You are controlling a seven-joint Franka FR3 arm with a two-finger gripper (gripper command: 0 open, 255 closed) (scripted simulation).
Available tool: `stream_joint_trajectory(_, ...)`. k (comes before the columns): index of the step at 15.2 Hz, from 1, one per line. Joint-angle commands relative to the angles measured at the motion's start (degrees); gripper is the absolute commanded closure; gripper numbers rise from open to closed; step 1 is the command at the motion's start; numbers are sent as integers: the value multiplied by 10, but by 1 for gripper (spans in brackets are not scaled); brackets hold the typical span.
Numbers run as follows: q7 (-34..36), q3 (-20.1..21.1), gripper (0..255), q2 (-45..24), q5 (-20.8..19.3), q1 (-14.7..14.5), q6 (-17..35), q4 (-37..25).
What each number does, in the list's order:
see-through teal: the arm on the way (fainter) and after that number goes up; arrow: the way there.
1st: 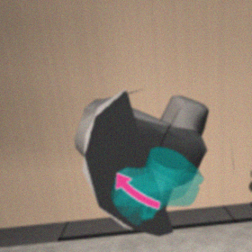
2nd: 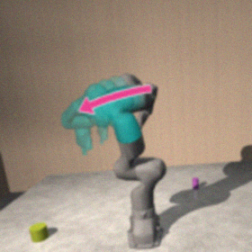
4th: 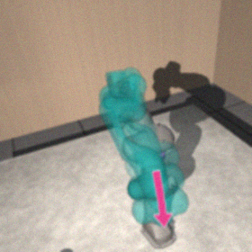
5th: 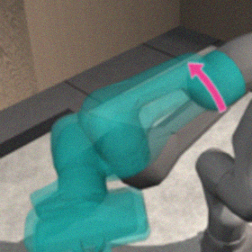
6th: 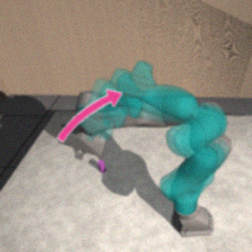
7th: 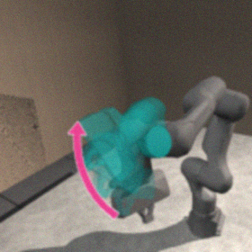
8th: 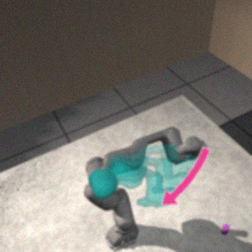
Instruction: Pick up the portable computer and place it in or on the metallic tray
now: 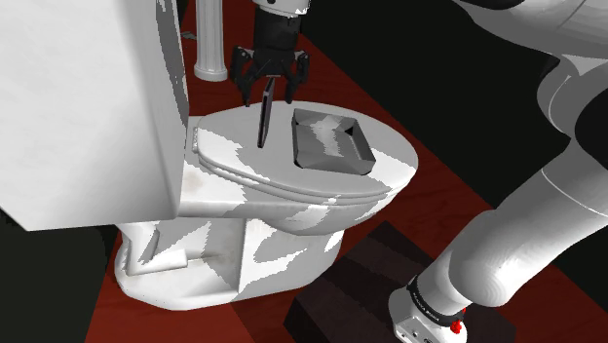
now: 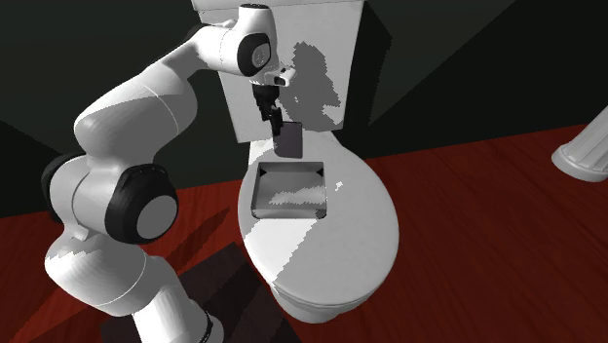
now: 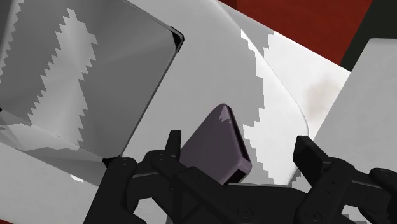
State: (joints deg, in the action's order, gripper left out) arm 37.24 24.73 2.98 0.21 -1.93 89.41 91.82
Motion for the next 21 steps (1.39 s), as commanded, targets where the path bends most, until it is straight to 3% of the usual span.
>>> stream_joint_trajectory(1, 1, 0, 0, 1, 1, 0, 7, 8)
stream_joint_trajectory(7, 1, 0, 0, 1, 1, 0, 6, 7)
stream_joint_trajectory(8, 1, 0, 255, 1, 1, 0, 6, 7)
stream_joint_trajectory(17, 1, 0, 255, 1, 1, 0, 7, 8)
stream_joint_trajectory(21, 4, 2, 255, -10, -4, -1, -27, -36)
